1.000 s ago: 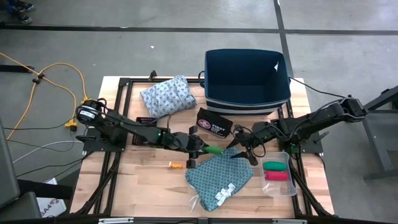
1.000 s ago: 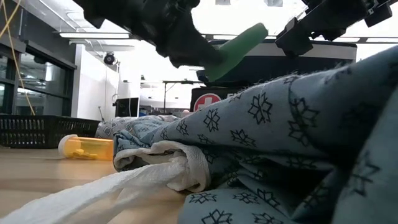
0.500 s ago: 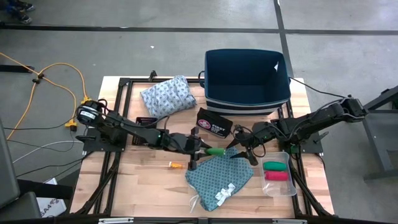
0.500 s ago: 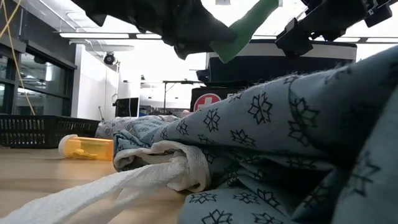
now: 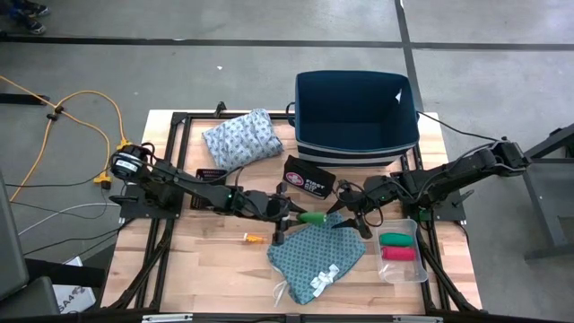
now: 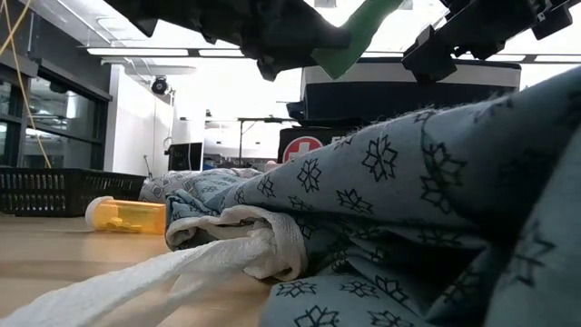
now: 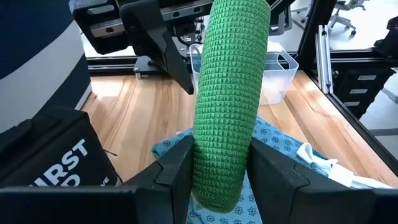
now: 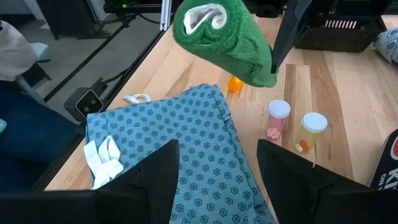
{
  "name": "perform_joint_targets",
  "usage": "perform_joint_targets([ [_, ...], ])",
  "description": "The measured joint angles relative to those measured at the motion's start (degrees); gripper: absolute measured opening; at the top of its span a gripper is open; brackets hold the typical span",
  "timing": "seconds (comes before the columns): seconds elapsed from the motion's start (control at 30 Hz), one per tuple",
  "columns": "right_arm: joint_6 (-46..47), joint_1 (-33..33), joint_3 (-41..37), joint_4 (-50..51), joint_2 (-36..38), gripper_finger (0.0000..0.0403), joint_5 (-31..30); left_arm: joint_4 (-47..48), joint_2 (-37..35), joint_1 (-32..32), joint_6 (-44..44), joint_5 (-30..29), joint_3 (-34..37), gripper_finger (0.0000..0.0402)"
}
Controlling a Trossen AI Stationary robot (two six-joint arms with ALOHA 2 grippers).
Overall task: Pick & place medical supplies in basket/bin
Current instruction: Put the green bandage into the transparent bin
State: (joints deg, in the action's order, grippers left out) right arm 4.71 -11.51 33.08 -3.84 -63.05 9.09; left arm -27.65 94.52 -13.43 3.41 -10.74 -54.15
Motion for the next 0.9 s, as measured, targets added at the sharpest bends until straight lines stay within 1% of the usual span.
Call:
perform_joint_targets([
  [0.23, 0.2, 0.0, 0.0, -1.7, 0.0, 0.0204, -1.2, -0.1, 0.0, 0.2, 0.0, 0.0, 0.0, 0.0131],
  [0.57, 0.1, 0.0, 0.0, -3.1, 0.0, 0.0204, -1.8, -4.8, 0.0, 0.2, 0.0, 0.0, 0.0, 0.0131],
  [0.73, -0.6, 0.0, 0.0, -7.1, 0.0, 0.0204, -4.6, -4.9, 0.0, 0.2, 0.0, 0.0, 0.0, 0.0131],
  [0.9, -3.5, 0.0, 0.0, -10.7, 0.0, 0.0204, -7.1, -5.0, 0.0, 0.2, 0.0, 0.0, 0.0, 0.0131],
])
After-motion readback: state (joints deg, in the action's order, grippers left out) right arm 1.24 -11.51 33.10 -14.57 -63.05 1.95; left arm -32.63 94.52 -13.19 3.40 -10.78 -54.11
